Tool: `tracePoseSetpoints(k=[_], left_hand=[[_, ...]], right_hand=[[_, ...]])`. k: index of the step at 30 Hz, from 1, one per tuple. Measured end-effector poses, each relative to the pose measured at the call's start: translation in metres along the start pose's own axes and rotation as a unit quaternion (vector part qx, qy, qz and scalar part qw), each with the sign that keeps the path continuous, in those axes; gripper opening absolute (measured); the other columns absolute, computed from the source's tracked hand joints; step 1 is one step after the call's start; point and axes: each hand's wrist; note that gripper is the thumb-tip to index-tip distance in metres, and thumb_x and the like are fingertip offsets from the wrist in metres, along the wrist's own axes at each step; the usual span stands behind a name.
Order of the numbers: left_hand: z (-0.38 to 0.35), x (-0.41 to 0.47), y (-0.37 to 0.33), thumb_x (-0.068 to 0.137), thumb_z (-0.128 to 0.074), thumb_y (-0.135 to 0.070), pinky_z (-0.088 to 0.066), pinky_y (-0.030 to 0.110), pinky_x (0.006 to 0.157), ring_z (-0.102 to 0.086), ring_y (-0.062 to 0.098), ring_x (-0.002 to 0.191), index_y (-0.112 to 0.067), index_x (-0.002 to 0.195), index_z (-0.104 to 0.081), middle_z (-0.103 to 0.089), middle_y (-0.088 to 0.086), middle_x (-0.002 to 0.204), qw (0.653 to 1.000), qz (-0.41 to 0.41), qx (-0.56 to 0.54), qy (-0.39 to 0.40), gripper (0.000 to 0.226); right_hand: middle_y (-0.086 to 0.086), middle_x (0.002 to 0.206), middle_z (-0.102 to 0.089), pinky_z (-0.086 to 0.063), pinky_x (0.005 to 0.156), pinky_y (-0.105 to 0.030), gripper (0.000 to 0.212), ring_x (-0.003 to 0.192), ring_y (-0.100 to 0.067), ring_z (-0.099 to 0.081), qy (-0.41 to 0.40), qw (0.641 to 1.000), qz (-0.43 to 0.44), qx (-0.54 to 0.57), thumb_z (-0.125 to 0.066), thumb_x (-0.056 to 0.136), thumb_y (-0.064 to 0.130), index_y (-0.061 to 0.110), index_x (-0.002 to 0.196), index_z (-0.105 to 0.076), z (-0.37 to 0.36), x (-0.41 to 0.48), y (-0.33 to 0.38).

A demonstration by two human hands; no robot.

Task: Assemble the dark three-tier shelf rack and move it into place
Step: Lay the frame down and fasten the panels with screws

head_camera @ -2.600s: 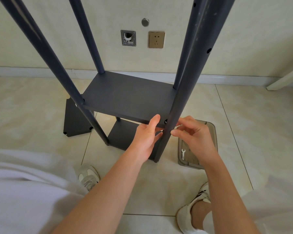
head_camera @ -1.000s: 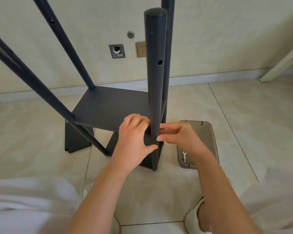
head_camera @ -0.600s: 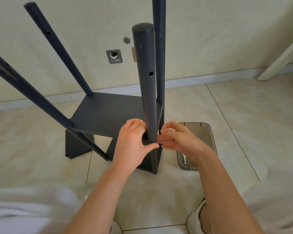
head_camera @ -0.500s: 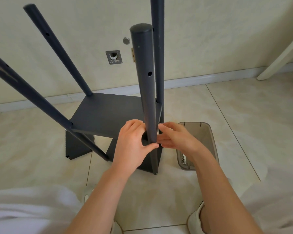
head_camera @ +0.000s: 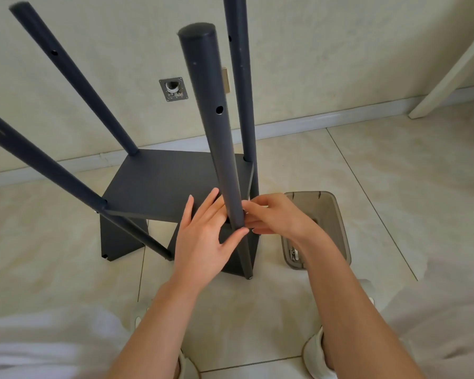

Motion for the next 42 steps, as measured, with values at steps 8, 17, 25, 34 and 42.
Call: tracePoseSetpoints(k=[8,17,25,34,42], left_hand=[[-0.007,-0.001,0.004,0.094,-0.055,-0.051,-0.035,0.055,0.116,-0.052,0.022,0.137,-0.016,0.121,-0.071,-0.063,-0.001,0.137,0.999,-0.010,0.014,-0.028,0.047],[-0.011,0.002,0.005,0.092,-0.058,-0.048,-0.034,0.053,0.115,-0.055,0.024,0.133,-0.012,0.118,-0.073,-0.057,-0.009,0.133,0.999,-0.010,0.000,-0.043,0.046],[-0.010,0.002,0.003,0.092,-0.054,-0.052,-0.024,0.042,0.120,-0.022,-0.015,0.141,-0.016,0.133,-0.063,-0.047,-0.011,0.144,0.999,0.020,-0.018,-0.024,0.056],[-0.012,-0.001,0.001,0.090,-0.059,-0.047,-0.028,0.045,0.119,-0.028,-0.008,0.143,-0.015,0.133,-0.063,-0.055,0.000,0.144,0.999,0.014,-0.012,-0.037,0.054],[-0.013,0.001,0.001,0.090,-0.061,-0.045,-0.022,0.034,0.121,-0.026,-0.011,0.143,-0.024,0.133,-0.057,-0.055,0.000,0.143,0.998,0.010,-0.027,-0.048,0.048]], right_hand=[[0.002,0.095,-0.077,-0.057,0.086,-0.031,0.021,0.088,-0.012,-0.074,-0.047,0.986,-0.094,0.131,-0.058,0.099,0.032,0.016,0.109,-0.067,0.021,0.004,-0.048],[-0.018,0.085,-0.066,-0.053,0.078,-0.042,0.012,0.076,-0.027,-0.057,-0.208,0.939,-0.269,0.042,-0.060,0.087,0.001,-0.005,0.088,-0.070,0.046,0.051,-0.178],[-0.020,0.114,-0.067,-0.052,0.088,-0.035,0.023,0.103,-0.031,-0.062,-0.046,0.941,-0.276,-0.192,-0.059,0.094,0.010,-0.003,0.113,-0.065,0.046,0.084,-0.221],[-0.017,0.116,-0.064,-0.053,0.092,-0.038,0.025,0.106,-0.032,-0.062,0.021,0.930,-0.252,-0.265,-0.056,0.093,0.002,0.004,0.117,-0.064,0.037,0.104,-0.236],[-0.015,0.106,-0.066,-0.048,0.071,-0.033,0.005,0.083,-0.030,-0.057,0.027,0.904,-0.238,-0.355,-0.055,0.093,0.006,0.007,0.096,-0.059,0.034,0.112,-0.242]])
Point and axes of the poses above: each hand's wrist, its own x-axis towards the middle knuckle, its own z-axis out of the back of the hand, y = z × x
